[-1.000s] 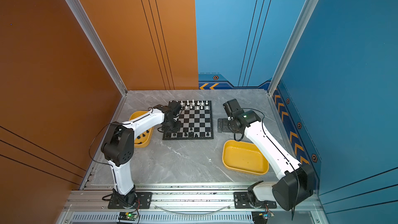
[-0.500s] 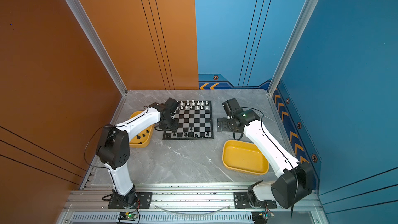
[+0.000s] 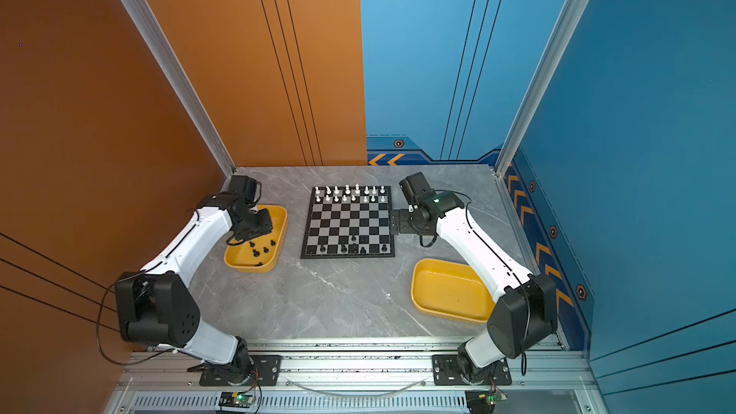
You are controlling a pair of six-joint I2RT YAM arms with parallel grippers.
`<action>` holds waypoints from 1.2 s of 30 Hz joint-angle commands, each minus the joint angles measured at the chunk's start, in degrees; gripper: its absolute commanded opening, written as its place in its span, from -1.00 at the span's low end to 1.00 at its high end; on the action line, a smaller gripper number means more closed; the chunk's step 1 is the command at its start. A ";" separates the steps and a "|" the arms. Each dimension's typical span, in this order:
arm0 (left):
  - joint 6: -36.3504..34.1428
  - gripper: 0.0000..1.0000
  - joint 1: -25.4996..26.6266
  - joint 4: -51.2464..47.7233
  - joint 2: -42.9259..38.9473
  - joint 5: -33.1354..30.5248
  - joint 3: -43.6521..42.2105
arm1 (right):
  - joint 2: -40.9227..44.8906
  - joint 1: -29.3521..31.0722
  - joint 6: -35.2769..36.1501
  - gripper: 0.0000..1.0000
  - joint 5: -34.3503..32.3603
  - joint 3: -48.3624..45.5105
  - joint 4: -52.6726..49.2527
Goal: Set up the chess pieces on the board
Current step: 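Move the left gripper back over the tray and lower toward another black piece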
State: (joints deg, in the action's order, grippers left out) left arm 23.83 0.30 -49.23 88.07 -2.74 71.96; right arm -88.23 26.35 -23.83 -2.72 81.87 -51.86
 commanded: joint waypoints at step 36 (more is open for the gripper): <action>-5.56 -0.44 -8.17 4.47 26.02 -4.02 15.48 | -12.58 2.04 -1.44 0.99 -1.93 13.95 -1.27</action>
State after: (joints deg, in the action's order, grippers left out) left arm 19.27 -7.46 -44.05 112.66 -5.17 85.60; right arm -100.07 28.82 -24.51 -3.25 93.84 -51.42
